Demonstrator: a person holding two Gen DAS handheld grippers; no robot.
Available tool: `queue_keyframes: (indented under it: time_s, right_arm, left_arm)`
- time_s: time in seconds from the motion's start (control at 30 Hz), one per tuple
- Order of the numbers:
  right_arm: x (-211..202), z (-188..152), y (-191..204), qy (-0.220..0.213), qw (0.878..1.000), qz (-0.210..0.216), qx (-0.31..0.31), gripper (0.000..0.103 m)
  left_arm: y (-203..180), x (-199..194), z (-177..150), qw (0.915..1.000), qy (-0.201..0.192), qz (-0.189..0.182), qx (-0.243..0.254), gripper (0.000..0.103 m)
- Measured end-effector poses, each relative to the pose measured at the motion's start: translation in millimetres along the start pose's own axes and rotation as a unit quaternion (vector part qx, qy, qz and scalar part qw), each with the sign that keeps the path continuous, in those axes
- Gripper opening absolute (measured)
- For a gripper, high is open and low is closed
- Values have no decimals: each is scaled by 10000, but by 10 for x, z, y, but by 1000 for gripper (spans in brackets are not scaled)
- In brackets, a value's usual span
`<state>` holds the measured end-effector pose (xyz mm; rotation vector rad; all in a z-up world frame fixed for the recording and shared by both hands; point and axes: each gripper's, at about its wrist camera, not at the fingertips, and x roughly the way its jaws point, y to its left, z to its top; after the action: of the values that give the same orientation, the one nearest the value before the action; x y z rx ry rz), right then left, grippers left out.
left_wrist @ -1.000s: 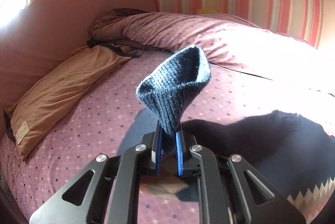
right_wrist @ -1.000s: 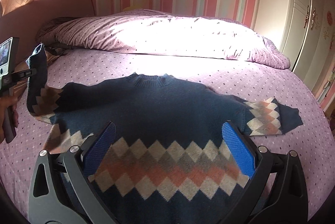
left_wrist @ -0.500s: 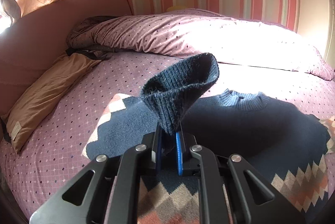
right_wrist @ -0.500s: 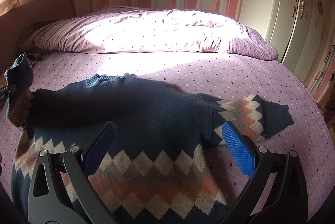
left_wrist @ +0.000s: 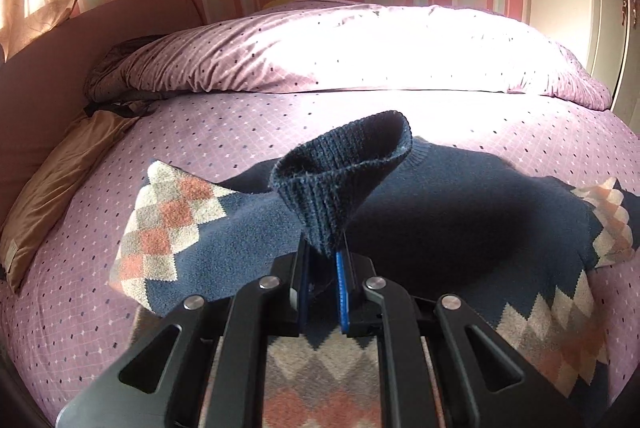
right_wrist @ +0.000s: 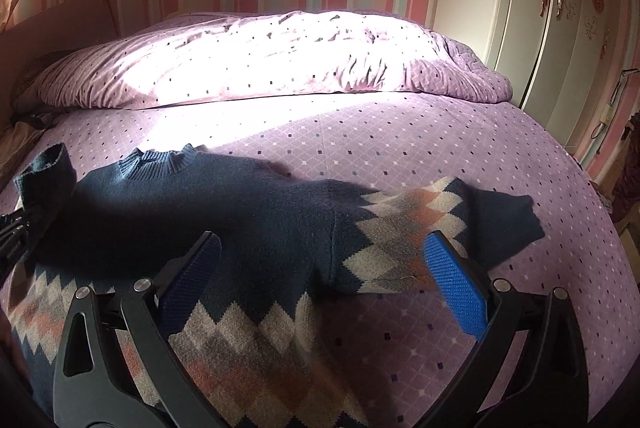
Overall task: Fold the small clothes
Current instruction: 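Lift the sleeve with the left tool and fold it across the sweater body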
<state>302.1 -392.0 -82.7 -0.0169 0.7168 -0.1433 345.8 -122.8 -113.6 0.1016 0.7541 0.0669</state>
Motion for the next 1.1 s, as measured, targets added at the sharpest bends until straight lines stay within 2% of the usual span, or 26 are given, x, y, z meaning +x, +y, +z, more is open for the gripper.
queue_keyframes:
  time_s: [0.4, 0.57, 0.67, 0.7, 0.77, 0.8, 0.83, 0.9, 1.0, 1.1]
  right_arm:
    - [228, -51, -536, 130, 9997, -141, 177, 100]
    - [336, -151, -740, 218, 9992, -230, 234, 100]
    - [416, -213, -803, 305, 9990, -265, 213, 100]
    - [452, -231, -811, 339, 9989, -259, 192, 100]
    - [509, -259, -827, 414, 9986, -289, 138, 100]
    - [534, -270, -840, 436, 9985, -313, 129, 100]
    - [557, -280, -856, 462, 9983, -342, 122, 100]
    - [589, -291, -891, 510, 9978, -409, 103, 100]
    - [608, -277, -1005, 507, 9977, -422, 125, 100]
    - [643, -242, -1249, 525, 9964, -612, 248, 100]
  left_arm:
    - [-1537, 463, 224, 9992, 185, -276, 239, 11]
    - [-1945, 628, 273, 9983, 377, -332, 278, 12]
    - [-2090, 785, 243, 9972, 533, -396, 342, 16]
    - [-2145, 833, 215, 9963, 610, -432, 419, 22]
    - [-2212, 857, 153, 9949, 694, -520, 520, 46]
    - [-2232, 823, 128, 9948, 649, -540, 569, 75]
    - [-2230, 764, 113, 9955, 536, -503, 601, 88]
    - [-2196, 623, 89, 9967, 336, -468, 574, 90]
    - [-2164, 512, 77, 9966, 337, -541, 516, 92]
    - [-2096, 385, 17, 9966, 250, -602, 508, 92]
